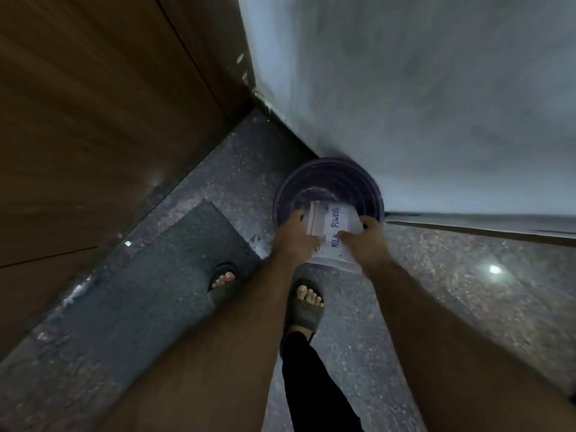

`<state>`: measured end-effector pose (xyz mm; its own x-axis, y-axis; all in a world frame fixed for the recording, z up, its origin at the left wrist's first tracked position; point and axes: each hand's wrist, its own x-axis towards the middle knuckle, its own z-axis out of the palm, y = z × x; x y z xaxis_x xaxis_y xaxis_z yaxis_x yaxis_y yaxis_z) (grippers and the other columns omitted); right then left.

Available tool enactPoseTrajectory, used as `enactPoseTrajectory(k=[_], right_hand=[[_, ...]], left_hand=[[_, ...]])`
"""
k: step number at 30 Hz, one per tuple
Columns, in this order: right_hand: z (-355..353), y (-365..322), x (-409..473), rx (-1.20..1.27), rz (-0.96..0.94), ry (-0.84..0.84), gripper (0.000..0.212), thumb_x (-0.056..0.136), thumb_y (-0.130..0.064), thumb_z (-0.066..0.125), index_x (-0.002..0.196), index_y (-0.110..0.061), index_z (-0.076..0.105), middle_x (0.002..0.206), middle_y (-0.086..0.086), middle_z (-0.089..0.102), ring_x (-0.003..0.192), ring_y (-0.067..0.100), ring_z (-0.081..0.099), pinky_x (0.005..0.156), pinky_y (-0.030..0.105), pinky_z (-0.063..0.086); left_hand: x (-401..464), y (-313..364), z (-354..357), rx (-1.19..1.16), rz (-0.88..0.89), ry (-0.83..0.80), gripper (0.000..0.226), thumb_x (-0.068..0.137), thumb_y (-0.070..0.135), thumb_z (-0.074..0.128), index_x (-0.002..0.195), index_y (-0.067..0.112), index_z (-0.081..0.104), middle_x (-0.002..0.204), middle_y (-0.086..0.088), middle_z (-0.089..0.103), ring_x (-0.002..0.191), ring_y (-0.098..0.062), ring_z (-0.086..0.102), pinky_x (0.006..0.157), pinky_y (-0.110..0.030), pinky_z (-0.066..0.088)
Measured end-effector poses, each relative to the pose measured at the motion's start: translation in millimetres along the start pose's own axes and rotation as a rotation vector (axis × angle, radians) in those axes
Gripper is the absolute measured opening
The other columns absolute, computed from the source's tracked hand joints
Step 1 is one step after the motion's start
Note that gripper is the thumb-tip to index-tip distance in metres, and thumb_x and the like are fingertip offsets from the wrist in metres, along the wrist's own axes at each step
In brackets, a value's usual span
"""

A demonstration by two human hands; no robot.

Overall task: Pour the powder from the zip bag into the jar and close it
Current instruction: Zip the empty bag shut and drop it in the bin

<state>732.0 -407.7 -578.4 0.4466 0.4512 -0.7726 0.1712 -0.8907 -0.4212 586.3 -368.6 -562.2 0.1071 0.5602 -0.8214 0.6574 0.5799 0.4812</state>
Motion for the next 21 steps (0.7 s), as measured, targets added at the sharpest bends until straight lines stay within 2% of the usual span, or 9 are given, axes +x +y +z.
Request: enactPoseTrajectory(k=[3, 7, 10, 12, 14, 17, 21], right_hand=[[11.0, 10.8, 30.1, -0.066, 0.013, 0.006, 0.068, 0.087, -0.015, 0.075, 0.147, -0.007, 0.044, 0.139, 0.014, 0.057, 0.123, 0.033, 0.058, 0.103, 0.042, 0.049], [20.0, 14.0, 66.3, -0.187, -0.002, -0.04, 0.059, 0.09, -0.017, 0.073, 0.142, -0.004, 0.048, 0.138, 0.015, 0.058, 0.123, 0.033, 0.057, 0.091, 0.032, 0.045], [30.5, 20.5, 85.9, -0.342, -0.029, -0.105, 0.052, 0.091, -0.016, 0.072, 0.136, 0.001, 0.052, 0.133, 0.019, 0.061, 0.121, 0.036, 0.058, 0.093, 0.036, 0.047], [38.4, 31.3, 92.8, -0.482, -0.061, -0.154, 0.043, 0.092, -0.015, 0.069, 0.13, 0.003, 0.056, 0.128, 0.021, 0.064, 0.117, 0.038, 0.06, 0.093, 0.04, 0.049], [45.3, 39.1, 93.2, -0.576, -0.092, -0.179, 0.033, 0.094, -0.013, 0.063, 0.122, 0.004, 0.061, 0.122, 0.023, 0.066, 0.113, 0.039, 0.062, 0.092, 0.04, 0.051], [49.6, 44.7, 78.1, -0.592, -0.119, -0.155, 0.025, 0.095, -0.007, 0.055, 0.115, 0.005, 0.066, 0.118, 0.023, 0.068, 0.111, 0.039, 0.064, 0.09, 0.038, 0.051], [36.5, 36.6, 31.7, -0.558, -0.143, -0.124, 0.031, 0.097, -0.007, 0.055, 0.125, 0.003, 0.063, 0.126, 0.021, 0.067, 0.117, 0.037, 0.061, 0.095, 0.036, 0.048]], left_hand=[[30.3, -9.4, 16.7, 0.092, 0.046, 0.019, 0.066, 0.086, 0.019, 0.076, 0.143, 0.007, 0.044, 0.142, -0.015, 0.054, 0.128, -0.03, 0.053, 0.101, -0.034, 0.042], [66.6, -20.1, 29.3, 0.26, 0.119, 0.012, 0.051, 0.091, 0.024, 0.07, 0.135, 0.005, 0.053, 0.132, -0.018, 0.061, 0.121, -0.034, 0.057, 0.096, -0.037, 0.048], [86.7, -31.7, 38.8, 0.375, 0.15, -0.027, 0.036, 0.096, 0.022, 0.062, 0.126, 0.002, 0.061, 0.122, -0.021, 0.065, 0.112, -0.037, 0.062, 0.088, -0.04, 0.052], [92.0, -40.4, 48.2, 0.446, 0.164, -0.073, 0.028, 0.098, 0.013, 0.055, 0.12, -0.002, 0.064, 0.118, -0.024, 0.065, 0.111, -0.039, 0.061, 0.091, -0.042, 0.052], [92.5, -48.2, 55.7, 0.453, 0.176, -0.072, 0.028, 0.097, 0.007, 0.053, 0.122, -0.003, 0.064, 0.121, -0.023, 0.065, 0.113, -0.039, 0.061, 0.096, -0.045, 0.051], [78.5, -54.5, 56.5, 0.424, 0.215, -0.052, 0.029, 0.097, 0.008, 0.055, 0.123, 0.001, 0.065, 0.122, -0.021, 0.066, 0.113, -0.037, 0.062, 0.096, -0.045, 0.051], [35.2, -52.6, 32.0, 0.369, 0.28, -0.048, 0.035, 0.095, 0.014, 0.06, 0.129, 0.007, 0.063, 0.126, -0.017, 0.065, 0.114, -0.033, 0.061, 0.096, -0.038, 0.05]])
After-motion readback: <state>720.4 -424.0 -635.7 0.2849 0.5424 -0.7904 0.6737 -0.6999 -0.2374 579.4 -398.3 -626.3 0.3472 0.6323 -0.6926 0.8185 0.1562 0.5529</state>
